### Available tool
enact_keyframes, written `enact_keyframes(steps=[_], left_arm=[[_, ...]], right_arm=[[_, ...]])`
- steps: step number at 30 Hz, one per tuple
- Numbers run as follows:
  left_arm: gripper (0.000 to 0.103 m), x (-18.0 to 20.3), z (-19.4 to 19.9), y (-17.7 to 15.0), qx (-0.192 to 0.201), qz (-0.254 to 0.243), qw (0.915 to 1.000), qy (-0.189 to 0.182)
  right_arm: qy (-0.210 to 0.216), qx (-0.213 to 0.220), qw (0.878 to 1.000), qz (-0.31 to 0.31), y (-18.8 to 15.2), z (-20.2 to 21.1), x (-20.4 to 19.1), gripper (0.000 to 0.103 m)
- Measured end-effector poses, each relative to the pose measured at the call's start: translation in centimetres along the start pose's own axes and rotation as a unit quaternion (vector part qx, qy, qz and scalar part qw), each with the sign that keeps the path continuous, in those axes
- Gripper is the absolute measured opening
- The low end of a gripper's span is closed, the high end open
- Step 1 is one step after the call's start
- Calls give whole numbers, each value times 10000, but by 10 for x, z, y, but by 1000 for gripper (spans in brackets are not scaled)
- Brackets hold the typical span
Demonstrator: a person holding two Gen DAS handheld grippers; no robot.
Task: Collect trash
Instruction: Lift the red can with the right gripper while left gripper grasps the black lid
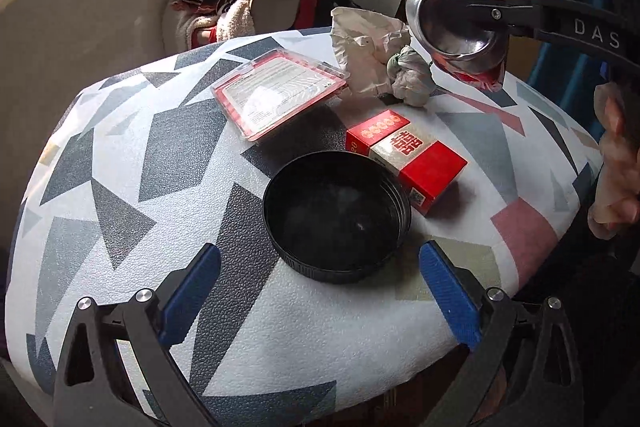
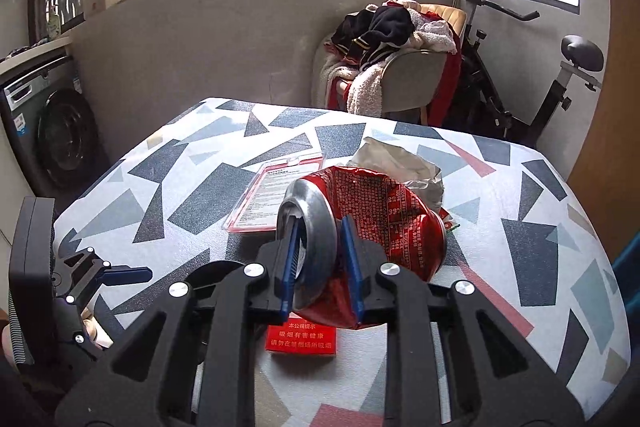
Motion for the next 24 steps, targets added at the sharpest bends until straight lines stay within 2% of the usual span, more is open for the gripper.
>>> enact_keyframes(steps=[3,6,9,14,17,24], left_arm=[[97,12,-16,4,-210,-437,9987,135],[97,12,-29,8,-369,-495,9978,250],[97,5,-38,13,-486,-389,9975,345],[97,0,-46,23,-547,-270,9978,242],[91,-5,-47,27,-544,-37,9985,95],[91,-23,-27,30,-310,525,9981,-74]], right_arm=[[51,13,10000,-71,-1,3,5,24],[85,30,9999,-109,-2,5,8,24],[112,27,9998,-139,-4,5,10,24],[134,-39,9998,-172,-7,1,12,24],[144,-64,9998,-145,-8,0,11,24],[162,-64,9996,-205,-12,6,12,24]])
Point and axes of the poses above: each gripper's, at about its wrist camera, not at the fingertips, and z roughly against the way its jaws point, x to its right, y to its top, the point moved 10 cm from there along -z, roughly the way its jaws point, and after that the axes turned 11 degrees about -x, right-handed, at the moved point
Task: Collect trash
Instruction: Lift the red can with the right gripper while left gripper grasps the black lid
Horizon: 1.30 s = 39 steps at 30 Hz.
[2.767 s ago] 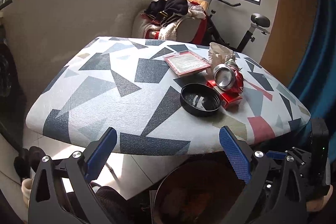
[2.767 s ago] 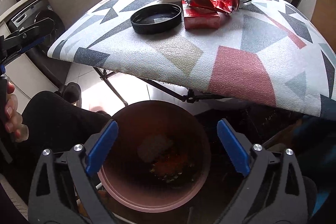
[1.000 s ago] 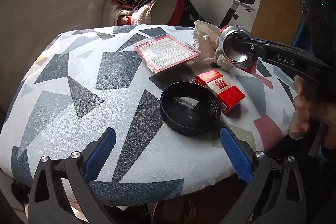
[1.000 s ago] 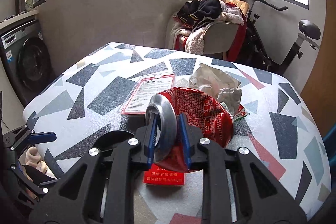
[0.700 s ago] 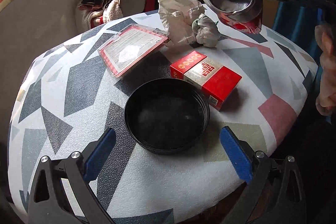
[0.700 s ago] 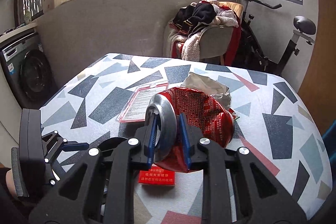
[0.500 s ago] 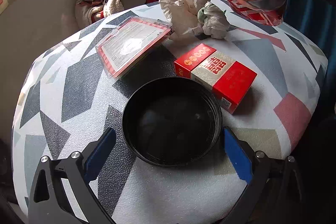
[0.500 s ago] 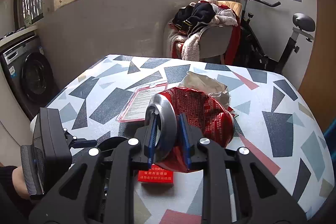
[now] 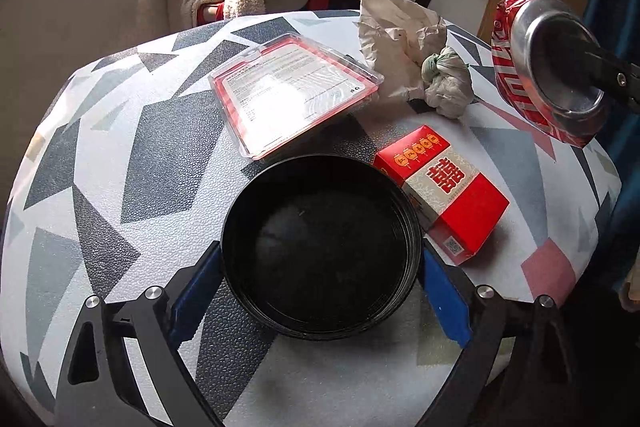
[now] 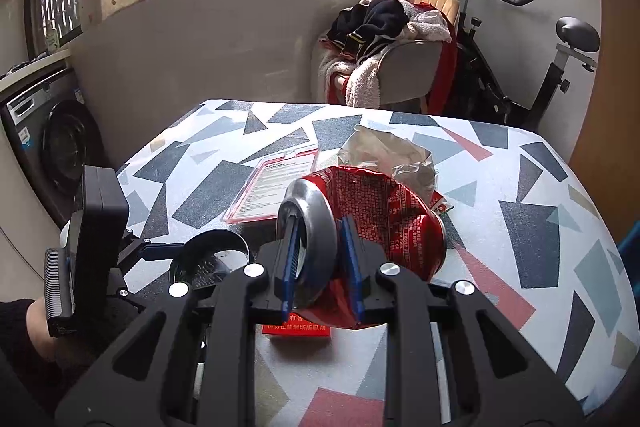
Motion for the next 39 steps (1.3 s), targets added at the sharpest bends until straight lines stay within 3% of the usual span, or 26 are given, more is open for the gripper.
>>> enact_keyframes(steps=[15,39], left_arm=[[91,-6,90,-28,814,466,9954,-197],[91,3,147,-94,1089,602,9921,-164]], right_arm=[[-2,-4,10000,22,-22,33,-12,24],[334,-263,9991,-87,-96,70,-43,24]])
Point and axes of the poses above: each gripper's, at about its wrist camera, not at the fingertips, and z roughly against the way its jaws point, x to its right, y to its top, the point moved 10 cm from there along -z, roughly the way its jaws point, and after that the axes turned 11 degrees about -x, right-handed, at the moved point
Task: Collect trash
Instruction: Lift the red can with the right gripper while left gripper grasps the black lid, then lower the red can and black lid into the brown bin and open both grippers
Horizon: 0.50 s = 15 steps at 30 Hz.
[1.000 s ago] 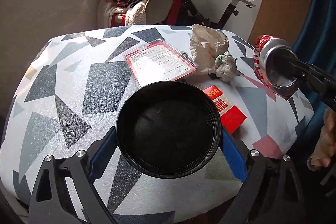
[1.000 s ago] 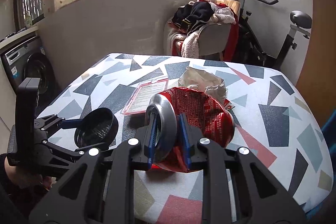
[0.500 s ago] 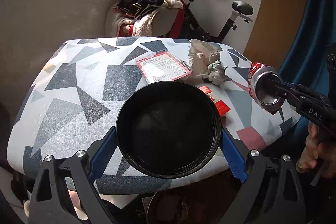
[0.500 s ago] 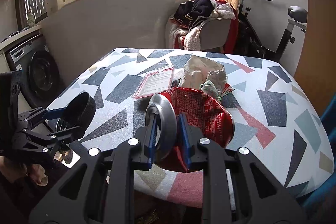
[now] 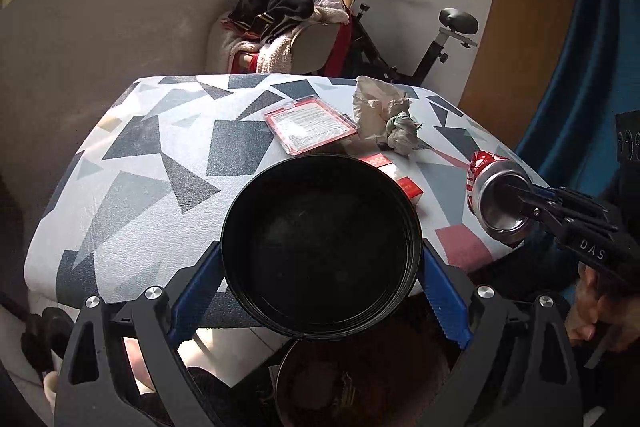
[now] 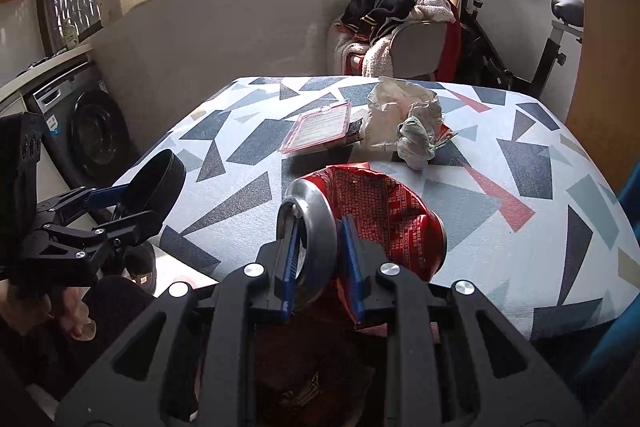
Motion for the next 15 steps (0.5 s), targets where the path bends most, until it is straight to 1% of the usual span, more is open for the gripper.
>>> enact_keyframes(steps=[7,15], left_arm=[[91,-1,2,-11,-38,54,10000,6],[91,4,-2,-18,-59,21,10000,-17]], right_arm=[[324,-386,9987,-95,-40,-6,-13,24],[838,-1080,9905,-164,-85,-32,-41,24]])
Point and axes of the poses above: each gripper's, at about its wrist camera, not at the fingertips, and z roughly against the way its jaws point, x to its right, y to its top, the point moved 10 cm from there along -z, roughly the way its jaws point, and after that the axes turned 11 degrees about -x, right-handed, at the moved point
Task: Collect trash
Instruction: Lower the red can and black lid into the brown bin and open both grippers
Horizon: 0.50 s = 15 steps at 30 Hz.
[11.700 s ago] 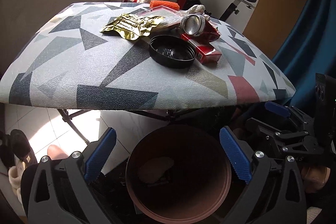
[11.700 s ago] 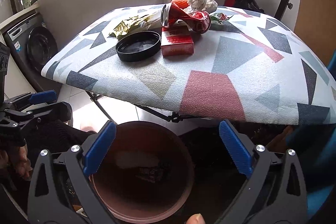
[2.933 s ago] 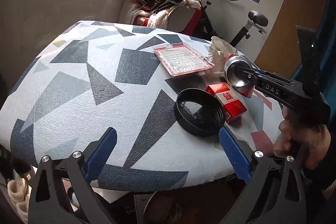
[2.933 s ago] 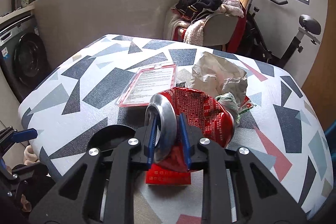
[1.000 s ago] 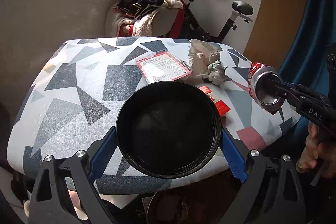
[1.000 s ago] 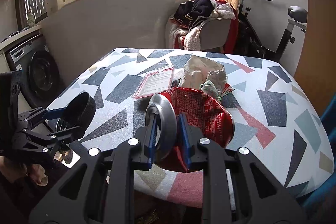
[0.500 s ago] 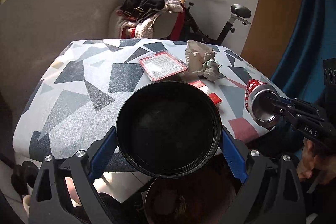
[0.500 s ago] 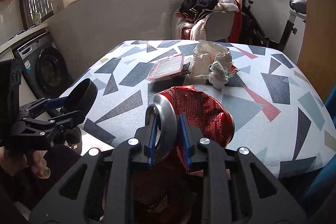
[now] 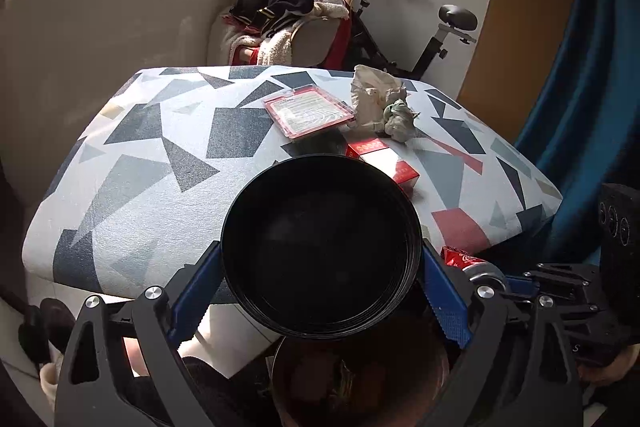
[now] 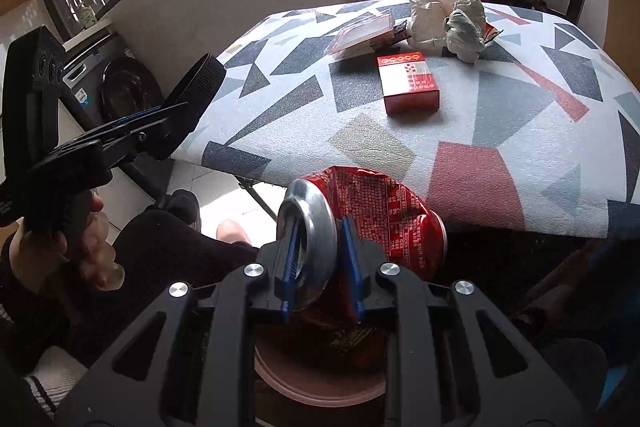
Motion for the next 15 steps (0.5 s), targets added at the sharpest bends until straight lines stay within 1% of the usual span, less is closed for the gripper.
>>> enact_keyframes(steps=[8,13,15], left_arm=[[91,1,-2,-6,-37,-16,10000,-5],[91,-1,-3,-10,-80,-11,10000,-3],[91,-2,-4,-12,-97,1,10000,-4]], right_arm=[[314,-756,9966,27,-21,-45,-13,25],[429,-1086,9929,-221,-30,-64,-10,26],[438,-1141,9922,-230,-31,-68,-10,28]])
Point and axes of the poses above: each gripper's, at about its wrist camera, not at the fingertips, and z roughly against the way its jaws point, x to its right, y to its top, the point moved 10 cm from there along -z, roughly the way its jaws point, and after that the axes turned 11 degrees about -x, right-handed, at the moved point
